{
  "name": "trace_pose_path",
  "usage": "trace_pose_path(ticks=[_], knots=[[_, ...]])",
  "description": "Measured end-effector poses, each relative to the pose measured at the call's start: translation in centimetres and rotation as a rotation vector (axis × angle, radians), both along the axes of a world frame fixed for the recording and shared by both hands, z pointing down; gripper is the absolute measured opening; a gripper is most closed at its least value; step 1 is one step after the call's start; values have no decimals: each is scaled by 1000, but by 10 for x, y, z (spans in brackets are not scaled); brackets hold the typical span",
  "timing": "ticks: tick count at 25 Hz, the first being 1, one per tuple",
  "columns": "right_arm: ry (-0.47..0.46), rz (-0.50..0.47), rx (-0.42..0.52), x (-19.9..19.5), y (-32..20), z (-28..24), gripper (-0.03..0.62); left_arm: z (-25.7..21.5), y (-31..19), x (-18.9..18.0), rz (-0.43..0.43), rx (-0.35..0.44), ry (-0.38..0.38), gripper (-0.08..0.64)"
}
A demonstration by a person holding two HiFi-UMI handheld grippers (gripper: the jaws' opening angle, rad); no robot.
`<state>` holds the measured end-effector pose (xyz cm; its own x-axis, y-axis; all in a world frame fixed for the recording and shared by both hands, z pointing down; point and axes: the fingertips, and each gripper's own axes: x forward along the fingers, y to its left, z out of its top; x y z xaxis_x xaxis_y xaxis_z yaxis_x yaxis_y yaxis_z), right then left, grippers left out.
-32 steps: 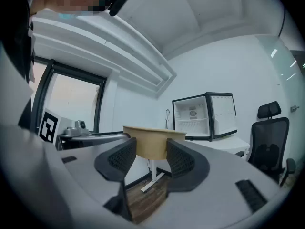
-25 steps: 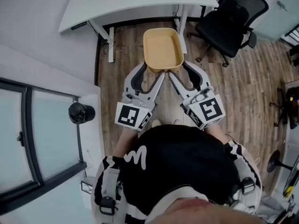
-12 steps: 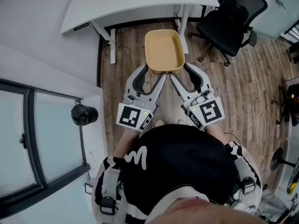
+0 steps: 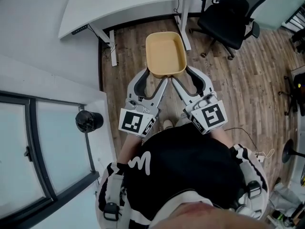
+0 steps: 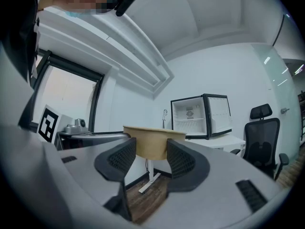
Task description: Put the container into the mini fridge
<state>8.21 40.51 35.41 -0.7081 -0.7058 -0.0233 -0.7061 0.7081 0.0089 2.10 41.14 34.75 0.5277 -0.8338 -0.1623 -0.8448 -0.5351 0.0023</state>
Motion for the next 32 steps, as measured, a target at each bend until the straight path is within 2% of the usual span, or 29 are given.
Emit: trace_pose_path(ticks=[5,13,32], knots=[[-21,17,-31,6,-3,2,209,0,-4,5,20,-3,-2,239],[-32,10,-32,14,-26,5,209,3,-26,14,20,-5,-6,239],[-31,-51,-17,14,-144,-5,209,-6,-140,14,-43,16,-16,239]])
